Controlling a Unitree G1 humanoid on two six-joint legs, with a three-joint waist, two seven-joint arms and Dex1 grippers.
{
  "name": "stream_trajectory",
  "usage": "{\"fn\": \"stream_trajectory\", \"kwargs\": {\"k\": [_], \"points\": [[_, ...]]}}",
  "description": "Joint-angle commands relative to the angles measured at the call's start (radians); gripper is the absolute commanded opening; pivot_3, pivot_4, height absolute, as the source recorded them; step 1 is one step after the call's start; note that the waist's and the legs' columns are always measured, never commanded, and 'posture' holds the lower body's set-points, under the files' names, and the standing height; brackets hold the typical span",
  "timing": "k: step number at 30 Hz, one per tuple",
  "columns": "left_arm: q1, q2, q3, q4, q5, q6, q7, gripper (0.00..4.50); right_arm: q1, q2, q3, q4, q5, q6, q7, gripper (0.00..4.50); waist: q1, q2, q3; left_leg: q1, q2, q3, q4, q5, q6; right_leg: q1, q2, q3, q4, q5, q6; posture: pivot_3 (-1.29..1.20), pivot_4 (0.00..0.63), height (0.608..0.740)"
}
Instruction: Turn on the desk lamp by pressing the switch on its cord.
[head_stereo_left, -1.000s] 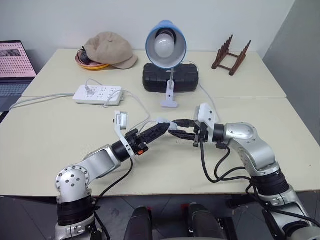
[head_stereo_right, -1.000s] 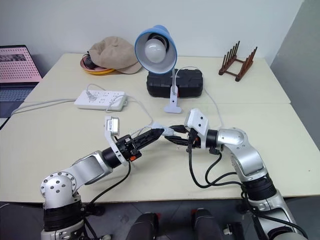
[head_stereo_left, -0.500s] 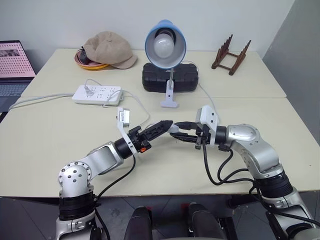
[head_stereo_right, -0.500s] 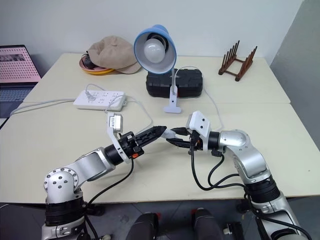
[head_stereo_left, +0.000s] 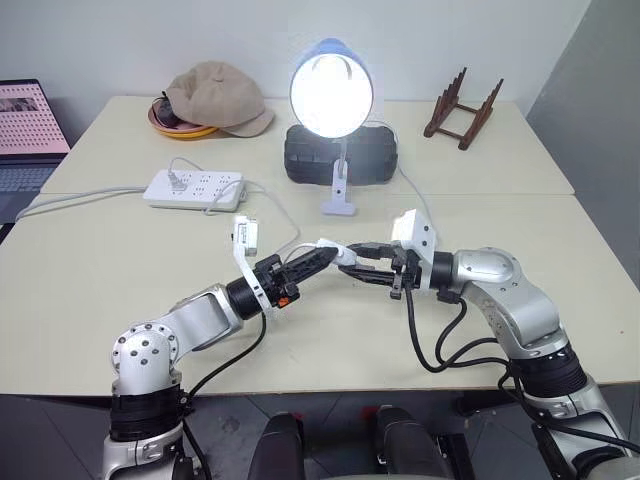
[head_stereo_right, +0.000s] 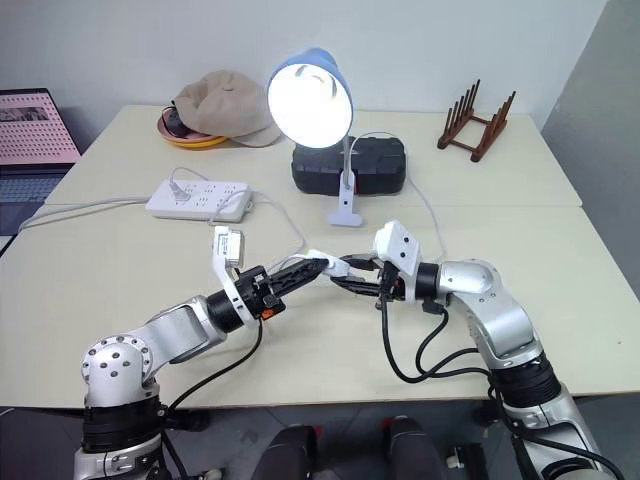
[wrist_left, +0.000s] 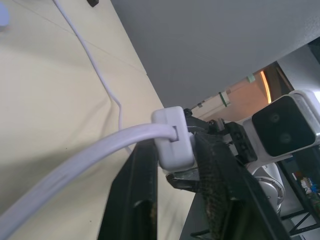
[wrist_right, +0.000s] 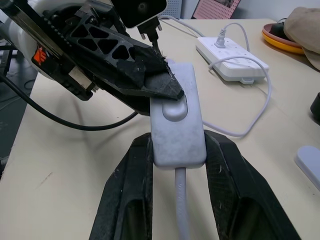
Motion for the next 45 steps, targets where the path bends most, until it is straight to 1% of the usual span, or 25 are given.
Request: {"fn": "stream_trajectory", "kwargs": {"k": [1,6,9,11,13,14,15,18,20,23,25,27,28,29,30,31,34,36,38,40,43,44,45], "points": [[-0.002,0.007,-0.018,-0.032,-0.035,-0.007,0.001,0.5,-0.011,0.003,-0.003,-0.046,0.018,-0.018,0.005,1.06,0.0,0.0,0.0,0.0,0.0,0.0,0.0,0.0,0.0,0.0,0.0,0.0,0.0,0.0,0.0,0.0,0.15,0.74],[-0.004,0.016,-0.019,-0.029,-0.046,-0.017,0.013,0.5,-0.017,0.007,-0.004,-0.039,0.019,-0.023,0.006,1.06,0.0,0.0,0.0,0.0,0.0,0.0,0.0,0.0,0.0,0.0,0.0,0.0,0.0,0.0,0.0,0.0,0.15,0.74],[-0.003,0.031,-0.025,-0.042,0.01,-0.03,0.022,0.5,-0.015,0.006,-0.003,-0.032,0.015,-0.03,0.007,1.06,0.0,0.0,0.0,0.0,0.0,0.0,0.0,0.0,0.0,0.0,0.0,0.0,-0.001,0.0,0.0,0.0,0.15,0.74],[0.001,0.029,-0.019,-0.039,0.008,-0.043,0.008,0.5,-0.017,0.006,-0.001,-0.021,0.007,-0.037,0.006,1.06,0.0,0.0,0.0,0.0,0.0,0.0,0.0,0.0,0.0,0.0,0.0,0.0,-0.001,0.0,0.0,0.0,0.15,0.74],[0.008,0.035,-0.009,-0.041,-0.013,-0.048,-0.009,1.2,-0.021,0.01,-0.001,-0.006,0.001,-0.044,0.004,1.06,0.0,0.0,0.0,0.0,0.0,0.0,0.0,0.0,0.0,0.0,0.0,0.0,-0.001,0.0,-0.001,0.0,0.15,0.74],[0.015,0.046,-0.004,-0.051,-0.026,-0.044,-0.008,1.26,-0.028,0.018,-0.003,0.014,0.001,-0.046,0.001,1.06,0.0,0.0,0.0,0.0,0.0,0.0,0.0,0.0,0.0,0.0,0.0,0.0,-0.001,0.0,-0.001,0.0,0.15,0.74],[0.025,0.058,0.004,-0.062,-0.041,-0.04,-0.004,1.55,-0.038,0.027,-0.005,0.04,-0.001,-0.052,-0.002,1.06,-0.001,0.0,0.0,0.0,0.0,0.0,-0.001,0.0,0.0,0.0,0.0,0.0,-0.001,0.0,-0.001,0.0,0.15,0.74],[0.054,0.089,0.012,-0.084,-0.068,-0.037,0.003,2.09,-0.055,0.043,-0.009,0.092,-0.006,-0.066,-0.004,1.06,-0.006,0.0,0.0,-0.001,0.0,0.0,-0.001,0.0,0.0,-0.001,0.0,0.0,-0.002,0.0,-0.001,0.0,0.15,0.74],[0.104,0.137,0.024,-0.114,-0.075,-0.022,-0.005,2.51,-0.067,0.059,-0.012,0.156,-0.01,-0.083,-0.008,1.06,-0.007,0.0,0.0,-0.001,0.0,0.0,-0.001,0.0,0.0,-0.001,0.0,0.0,-0.002,0.0,-0.001,0.0,0.15,0.74],[0.18,0.29,0.104,-0.177,-0.072,0.008,-0.072,3.06,-0.108,0.068,0.006,0.32,-0.066,-0.159,-0.002,1.06,-0.017,0.0,0.001,-0.001,0.001,0.0,-0.003,0.0,0.0,-0.001,0.0,0.0,-0.004,-0.001,-0.001,0.0,0.15,0.74],[0.187,0.386,0.135,-0.212,-0.009,0.002,-0.138,3.45,-0.137,0.063,0.036,0.413,-0.127,-0.22,-0.006,1.06,-0.021,-0.001,0.001,-0.001,0.001,0.0,-0.004,0.0,0.0,-0.001,0.0,0.0,-0.007,-0.002,-0.003,0.0,0.15,0.74],[0.173,0.446,0.149,-0.225,0.023,-0.015,-0.179,3.77,-0.155,0.069,0.049,0.476,-0.155,-0.258,0.0,1.06,-0.017,0.0,0.001,-0.002,0.001,0.001,-0.004,0.0,0.0,-0.001,0.0,0.0,-0.008,-0.002,-0.004,0.0,0.15,0.74],[0.165,0.496,0.144,-0.246,0.083,-0.028,-0.225,4.03,-0.17,0.073,0.057,0.514,-0.174,-0.268,-0.004,1.06,-0.017,0.0,0.001,-0.002,0.0,0.001,-0.004,0.0,0.0,-0.001,-0.001,0.0,-0.01,-0.002,-0.004,0.0,0.15,0.74],[0.17,0.584,0.121,-0.287,0.202,-0.067,-0.305,4.14,-0.189,0.08,0.069,0.561,-0.194,-0.278,-0.003,1.06,-0.017,0.0,0.002,-0.003,0.0,0.001,-0.004,0.0,0.0,-0.001,-0.001,0.0,-0.01,-0.002,-0.004,0.0,0.15,0.74],[0.173,0.654,0.097,-0.314,0.306,-0.107,-0.373,4.34,-0.208,0.085,0.086,0.608,-0.221,-0.275,-0.008,1.06,-0.018,-0.001,0.002,-0.005,0.0,0.001,-0.004,0.0,0.0,-0.002,-0.001,0.0,-0.011,-0.002,-0.003,0.0,0.15,0.74],[0.175,0.698,0.078,-0.326,0.386,-0.148,-0.423,4.48,-0.221,0.089,0.098,0.642,-0.242,-0.289,-0.01,1.06,-0.019,-0.001,0.002,-0.007,0.0,0.001,-0.004,0.0,-0.001,-0.004,-0.001,0.0,-0.011,-0.002,-0.003,0.0,0.15,0.74],[0.171,0.758,0.017,-0.316,0.554,-0.267,-0.521,4.48,-0.229,0.083,0.125,0.698,-0.27,-0.32,0.039,1.06,-0.016,0.002,0.002,-0.008,-0.001,0.004,-0.006,-0.001,-0.002,-0.006,-0.003,0.0,-0.013,-0.001,-0.003,0.0,0.15,0.74],[0.171,0.768,-0.016,-0.301,0.644,-0.327,-0.567,4.48,-0.228,0.082,0.125,0.718,-0.276,-0.337,0.049,1.06,-0.017,0.002,0.002,-0.008,0.0,0.003,-0.007,-0.002,-0.003,-0.006,-0.003,0.0,-0.013,-0.001,-0.002,0.0,0.15,0.74],[0.151,0.759,-0.039,-0.27,0.703,-0.365,-0.591,4.5,-0.224,0.08,0.106,0.699,-0.26,-0.323,0.057,1.77,-0.018,0.002,0.002,-0.009,0.0,0.003,-0.007,-0.003,-0.004,-0.006,-0.002,0.0,-0.013,0.0,0.0,0.0,0.15,0.74],[0.095,0.746,-0.045,-0.213,0.717,-0.367,-0.613,4.5,-0.2,0.044,0.074,0.607,-0.221,-0.276,0.093,2.07,-0.016,0.002,0.002,-0.009,0.0,0.003,-0.009,-0.003,-0.004,-0.007,-0.002,-0.001,-0.013,0.0,0.0,0.0,0.15,0.74],[0.06,0.746,-0.041,-0.163,0.729,-0.37,-0.663,4.5,-0.165,-0.016,0.046,0.491,-0.179,-0.219,0.14,2.78,-0.007,0.002,0.003,-0.011,0.0,0.003,-0.009,-0.003,-0.004,-0.009,-0.002,-0.001,-0.012,0.0,0.001,0.0,0.15,0.74],[0.046,0.748,-0.041,-0.133,0.736,-0.369,-0.681,4.5,-0.148,-0.05,0.029,0.435,-0.16,-0.184,0.156,3.09,-0.007,0.002,0.003,-0.011,0.0,0.003,-0.009,-0.003,-0.004,-0.009,-0.002,-0.001,-0.012,0.0,0.001,0.0,0.15,0.74],[0.031,0.75,-0.041,-0.106,0.743,-0.368,-0.701,4.5,-0.129,-0.085,0.011,0.377,-0.139,-0.149,0.172,3.28,-0.007,0.002,0.003,-0.011,0.0,0.004,-0.009,-0.003,-0.004,-0.01,-0.002,0.0,-0.012,0.0,0.001,0.0,0.15,0.74]]}}
